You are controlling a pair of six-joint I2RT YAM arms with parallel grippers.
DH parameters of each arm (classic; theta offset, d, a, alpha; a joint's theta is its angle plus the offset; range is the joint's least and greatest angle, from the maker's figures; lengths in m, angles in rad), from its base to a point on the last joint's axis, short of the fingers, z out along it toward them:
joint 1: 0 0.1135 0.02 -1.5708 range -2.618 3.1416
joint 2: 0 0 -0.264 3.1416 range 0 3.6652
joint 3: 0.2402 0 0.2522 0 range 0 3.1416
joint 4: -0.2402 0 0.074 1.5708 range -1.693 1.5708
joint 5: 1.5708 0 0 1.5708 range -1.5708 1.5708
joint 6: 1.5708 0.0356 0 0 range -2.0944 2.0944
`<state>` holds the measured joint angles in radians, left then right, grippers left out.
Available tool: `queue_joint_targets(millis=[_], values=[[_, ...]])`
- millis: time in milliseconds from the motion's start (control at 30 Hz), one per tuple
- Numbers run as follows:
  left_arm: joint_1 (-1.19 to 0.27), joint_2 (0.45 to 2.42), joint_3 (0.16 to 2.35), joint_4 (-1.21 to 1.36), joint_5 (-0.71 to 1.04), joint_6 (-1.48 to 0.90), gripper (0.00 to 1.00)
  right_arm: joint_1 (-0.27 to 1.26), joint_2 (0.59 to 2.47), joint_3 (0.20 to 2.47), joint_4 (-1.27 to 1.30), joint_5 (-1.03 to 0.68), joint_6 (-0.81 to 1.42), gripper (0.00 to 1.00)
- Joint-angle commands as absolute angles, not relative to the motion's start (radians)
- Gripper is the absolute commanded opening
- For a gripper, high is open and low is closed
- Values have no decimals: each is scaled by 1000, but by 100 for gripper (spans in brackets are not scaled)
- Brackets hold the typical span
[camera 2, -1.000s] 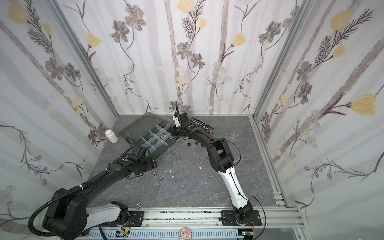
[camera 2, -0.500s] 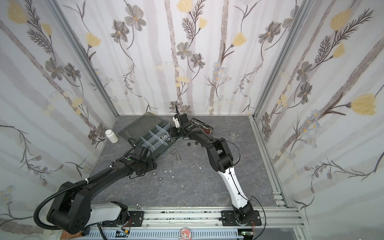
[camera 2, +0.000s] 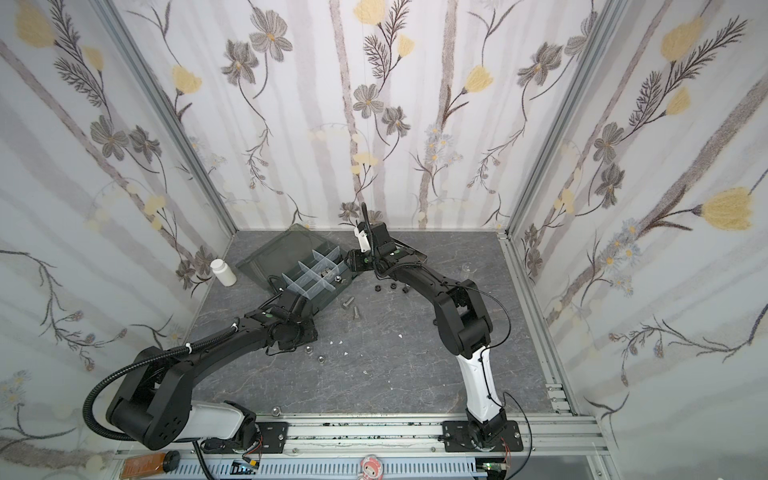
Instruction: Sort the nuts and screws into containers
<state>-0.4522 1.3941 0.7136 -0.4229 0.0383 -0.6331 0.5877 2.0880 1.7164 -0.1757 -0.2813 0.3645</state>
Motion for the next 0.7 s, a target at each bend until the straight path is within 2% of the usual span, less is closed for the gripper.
queue_joint_targets(millis=[0, 667], values=[[-460, 1394, 706, -436, 11, -655, 57, 588, 2036, 1671, -97, -277, 359, 58], [-514, 1450, 681, -440, -14, -692, 49, 559, 1854, 1428, 4, -285, 359, 58]])
